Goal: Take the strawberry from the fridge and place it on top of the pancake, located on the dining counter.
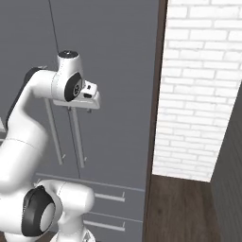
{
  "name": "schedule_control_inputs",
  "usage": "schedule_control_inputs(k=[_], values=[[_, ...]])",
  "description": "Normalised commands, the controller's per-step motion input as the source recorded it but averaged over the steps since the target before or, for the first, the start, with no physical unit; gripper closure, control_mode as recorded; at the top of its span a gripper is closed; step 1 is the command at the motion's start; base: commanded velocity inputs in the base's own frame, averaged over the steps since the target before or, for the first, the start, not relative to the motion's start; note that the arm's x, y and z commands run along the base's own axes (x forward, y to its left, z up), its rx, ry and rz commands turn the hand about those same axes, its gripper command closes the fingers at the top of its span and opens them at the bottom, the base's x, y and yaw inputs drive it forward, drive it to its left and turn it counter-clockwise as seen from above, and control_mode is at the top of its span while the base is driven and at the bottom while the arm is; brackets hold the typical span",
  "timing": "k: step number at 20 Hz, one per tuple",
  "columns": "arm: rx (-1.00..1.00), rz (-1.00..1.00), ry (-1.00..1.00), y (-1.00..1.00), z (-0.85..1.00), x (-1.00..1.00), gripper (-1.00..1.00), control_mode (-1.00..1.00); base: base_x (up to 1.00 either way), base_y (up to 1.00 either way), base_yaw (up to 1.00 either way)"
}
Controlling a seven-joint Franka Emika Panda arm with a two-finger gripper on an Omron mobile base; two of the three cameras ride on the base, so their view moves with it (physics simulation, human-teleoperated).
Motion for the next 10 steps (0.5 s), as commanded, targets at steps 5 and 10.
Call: schedule_control_inputs(k=[5, 10], values=[[0.00, 0.00, 0.00, 0.00, 0.00, 0.00, -1.00, 1.00, -0.04, 0.60, -0.01], [0.00, 0.00, 0.00, 0.00, 0.00, 0.00, -1.00, 1.00, -0.32, 0.04, -0.03]])
